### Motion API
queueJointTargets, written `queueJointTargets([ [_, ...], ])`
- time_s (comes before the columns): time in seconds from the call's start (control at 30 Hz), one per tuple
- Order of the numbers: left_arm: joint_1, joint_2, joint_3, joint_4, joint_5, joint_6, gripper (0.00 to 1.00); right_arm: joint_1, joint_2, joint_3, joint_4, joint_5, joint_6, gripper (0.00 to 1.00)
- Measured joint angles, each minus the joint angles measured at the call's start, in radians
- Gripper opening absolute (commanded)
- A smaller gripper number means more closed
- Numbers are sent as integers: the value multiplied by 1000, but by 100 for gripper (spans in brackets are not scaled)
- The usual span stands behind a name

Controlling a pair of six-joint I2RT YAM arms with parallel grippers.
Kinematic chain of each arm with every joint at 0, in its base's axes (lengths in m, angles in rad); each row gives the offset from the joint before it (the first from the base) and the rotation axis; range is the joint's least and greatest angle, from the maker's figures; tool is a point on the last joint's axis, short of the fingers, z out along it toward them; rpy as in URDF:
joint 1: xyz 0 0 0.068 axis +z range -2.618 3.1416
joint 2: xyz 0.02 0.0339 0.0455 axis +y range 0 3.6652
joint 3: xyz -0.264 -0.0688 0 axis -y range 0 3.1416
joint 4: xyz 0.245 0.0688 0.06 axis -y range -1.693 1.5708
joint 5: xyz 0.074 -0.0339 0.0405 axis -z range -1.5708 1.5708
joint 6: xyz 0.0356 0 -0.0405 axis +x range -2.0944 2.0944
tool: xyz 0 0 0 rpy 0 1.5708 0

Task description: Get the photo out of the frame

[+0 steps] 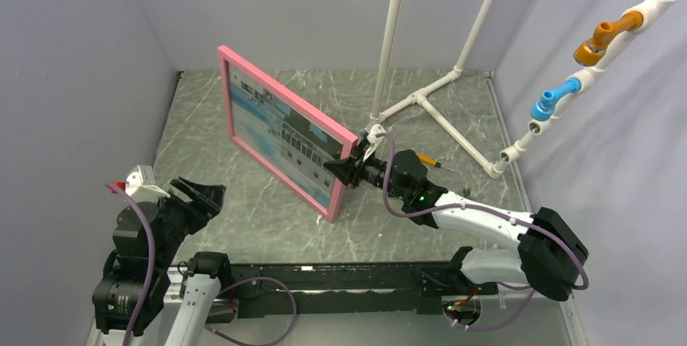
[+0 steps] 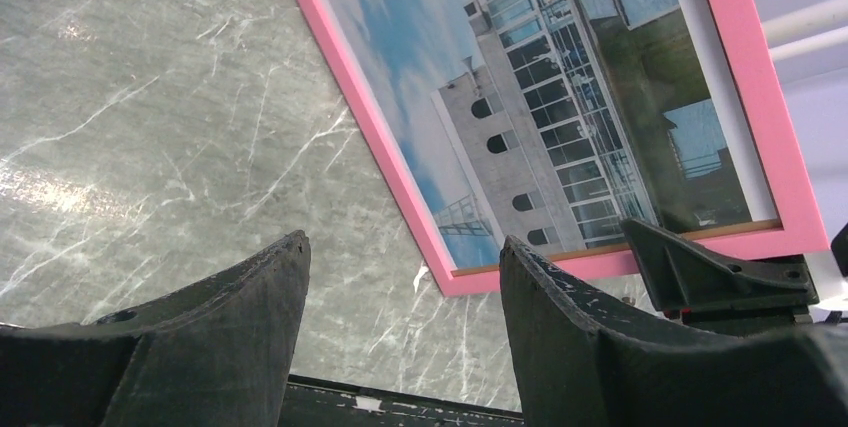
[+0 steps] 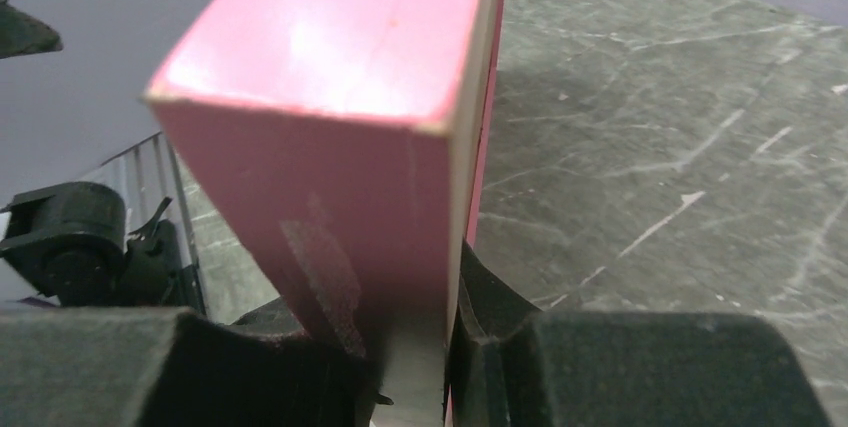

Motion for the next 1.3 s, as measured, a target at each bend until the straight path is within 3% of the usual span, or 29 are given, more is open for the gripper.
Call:
queueJointTargets([
  [0.37,0,-1,0,-14,0,0,72,-102,172,107,51,-285,60,0],
  [0.93,0,-15,10,-29,-1,0,72,-133,311,171,177,-517,137,0],
  [1.3,0,-16,10,-29,-1,0,72,-134,441,203,226,-643,328,0],
])
